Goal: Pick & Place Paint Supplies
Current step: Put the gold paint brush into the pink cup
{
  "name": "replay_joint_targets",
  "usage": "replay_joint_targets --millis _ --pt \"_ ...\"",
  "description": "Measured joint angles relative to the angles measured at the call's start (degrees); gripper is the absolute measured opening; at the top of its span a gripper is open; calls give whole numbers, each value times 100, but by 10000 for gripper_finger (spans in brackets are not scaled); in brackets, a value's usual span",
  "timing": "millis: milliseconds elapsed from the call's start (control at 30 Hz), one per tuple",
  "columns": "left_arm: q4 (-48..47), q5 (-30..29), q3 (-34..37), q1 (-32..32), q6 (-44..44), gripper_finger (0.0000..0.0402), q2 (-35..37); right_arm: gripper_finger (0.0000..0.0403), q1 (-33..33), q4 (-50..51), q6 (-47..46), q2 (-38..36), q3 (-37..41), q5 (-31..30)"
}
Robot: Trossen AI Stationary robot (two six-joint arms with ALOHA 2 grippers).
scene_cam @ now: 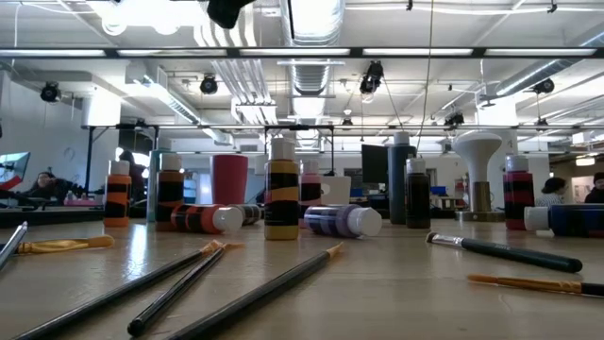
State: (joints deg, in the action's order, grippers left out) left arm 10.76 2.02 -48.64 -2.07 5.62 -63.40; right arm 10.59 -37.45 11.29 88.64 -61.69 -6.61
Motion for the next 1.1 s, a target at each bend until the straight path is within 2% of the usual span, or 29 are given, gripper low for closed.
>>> replay_joint_targets --millis 267,467,1100 --pt "408 16 4 0 60 202 -21 9 -110 -340 139 38 4 -112" --pt "712 300 4 -2 75 202 -21 9 -341 -539 87 131 4 -111" --pt "1170 287 -94 9 370 197 -21 10 -439 -585 -81 145 9 -68"
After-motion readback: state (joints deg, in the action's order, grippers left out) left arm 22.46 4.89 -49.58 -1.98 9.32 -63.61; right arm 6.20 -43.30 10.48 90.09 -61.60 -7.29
